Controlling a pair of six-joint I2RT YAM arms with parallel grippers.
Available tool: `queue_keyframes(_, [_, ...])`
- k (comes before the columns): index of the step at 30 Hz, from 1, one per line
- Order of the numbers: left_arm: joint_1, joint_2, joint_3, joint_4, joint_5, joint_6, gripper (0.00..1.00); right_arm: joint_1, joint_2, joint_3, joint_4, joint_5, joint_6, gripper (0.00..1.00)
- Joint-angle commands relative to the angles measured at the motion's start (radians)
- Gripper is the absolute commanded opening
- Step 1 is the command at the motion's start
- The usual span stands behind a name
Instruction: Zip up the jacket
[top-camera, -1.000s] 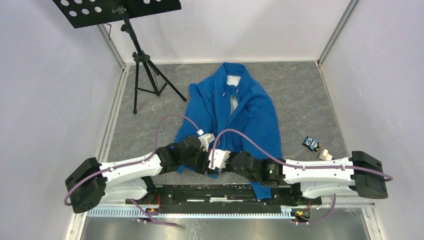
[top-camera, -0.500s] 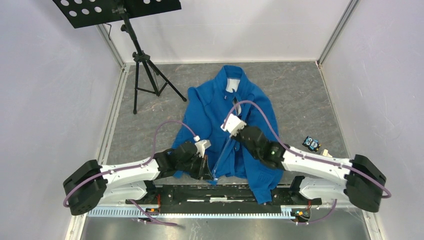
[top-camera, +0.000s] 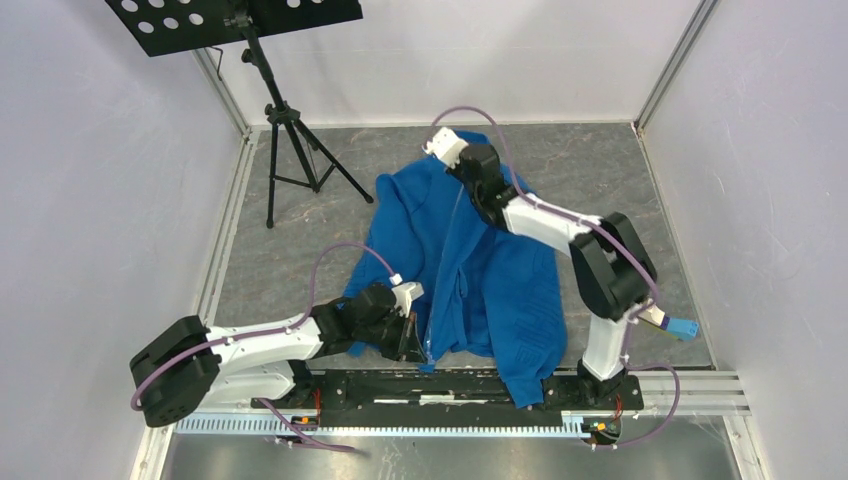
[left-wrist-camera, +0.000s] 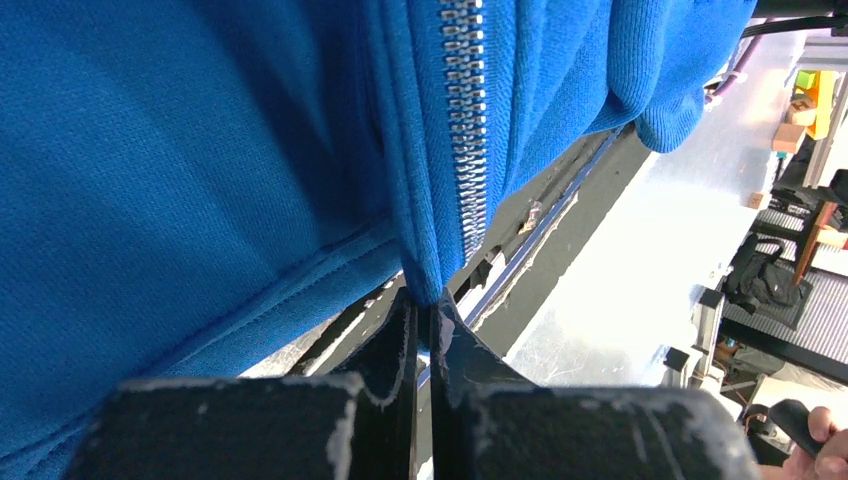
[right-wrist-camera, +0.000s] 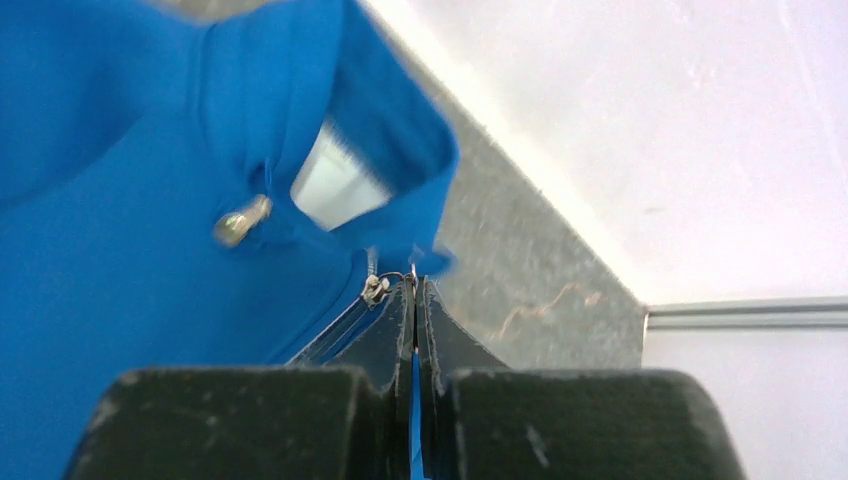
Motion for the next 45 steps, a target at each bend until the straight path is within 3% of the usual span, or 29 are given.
queue_keyframes(1, [-0.02, 0.007, -0.031, -0.048, 0.081, -0.031, 0.02, -0.063, 0.164, 0.27, 0.12, 0.033, -0.109, 0.0])
queue_keyframes(16, [-0.021, 0.079, -0.024, 0.081, -0.011, -0.105, 0.02, -0.136, 0.57, 0.884, 0.054, -0.061, -0.132, 0.0])
queue_keyframes(20, [-0.02, 0.135, 0.034, 0.041, -0.106, -0.089, 0.02, -0.134, 0.573, 0.925, 0.039, -0.118, -0.109, 0.0])
queue_keyframes(21, [-0.019, 0.149, 0.062, -0.019, -0.165, -0.073, 0.02, -0.128, 0.564, 0.947, -0.001, -0.111, -0.082, 0.05])
queue_keyframes(22, [-0.02, 0.159, 0.09, -0.053, -0.212, -0.055, 0.03, -0.121, 0.542, 0.956, -0.049, -0.1, -0.054, 0.24])
queue_keyframes(23, [-0.019, 0.173, 0.11, -0.086, -0.265, -0.045, 0.1, -0.115, 0.502, 0.938, -0.088, -0.101, -0.018, 0.55])
queue_keyframes(24, [-0.017, 0.18, 0.127, -0.096, -0.296, -0.039, 0.18, -0.11, 0.45, 0.9, -0.113, -0.103, 0.018, 0.79])
queue_keyframes(26, [-0.015, 0.187, 0.148, -0.094, -0.318, -0.036, 0.35, -0.106, 0.32, 0.762, -0.18, -0.16, 0.132, 0.98])
queue_keyframes(28, [-0.015, 0.179, 0.159, -0.078, -0.301, -0.041, 0.54, -0.103, 0.162, 0.58, -0.206, -0.207, 0.26, 0.98])
queue_keyframes(30, [-0.012, 0.159, 0.166, -0.087, -0.286, -0.053, 0.65, -0.095, -0.009, 0.393, -0.213, -0.278, 0.356, 0.98])
queue_keyframes(31, [-0.011, 0.137, 0.169, -0.106, -0.28, -0.054, 0.87, -0.084, -0.082, 0.301, -0.217, -0.288, 0.392, 0.98])
queue_keyframes(33, [-0.011, 0.069, 0.169, -0.147, -0.274, -0.056, 0.99, -0.055, -0.238, 0.157, -0.256, -0.258, 0.483, 0.98])
queue_keyframes(36, [-0.01, -0.083, 0.181, -0.249, -0.288, -0.048, 1.0, -0.046, -0.458, 0.005, -0.357, -0.32, 0.649, 0.98])
queue_keyframes(40, [-0.007, -0.303, 0.274, -0.445, -0.355, -0.005, 1.0, -0.045, -0.741, -0.187, -0.428, -0.486, 0.662, 0.98])
queue_keyframes(45, [-0.005, -0.429, 0.515, -0.614, -0.474, 0.079, 1.0, -0.045, -1.051, -0.287, -0.477, -0.431, 0.669, 0.98])
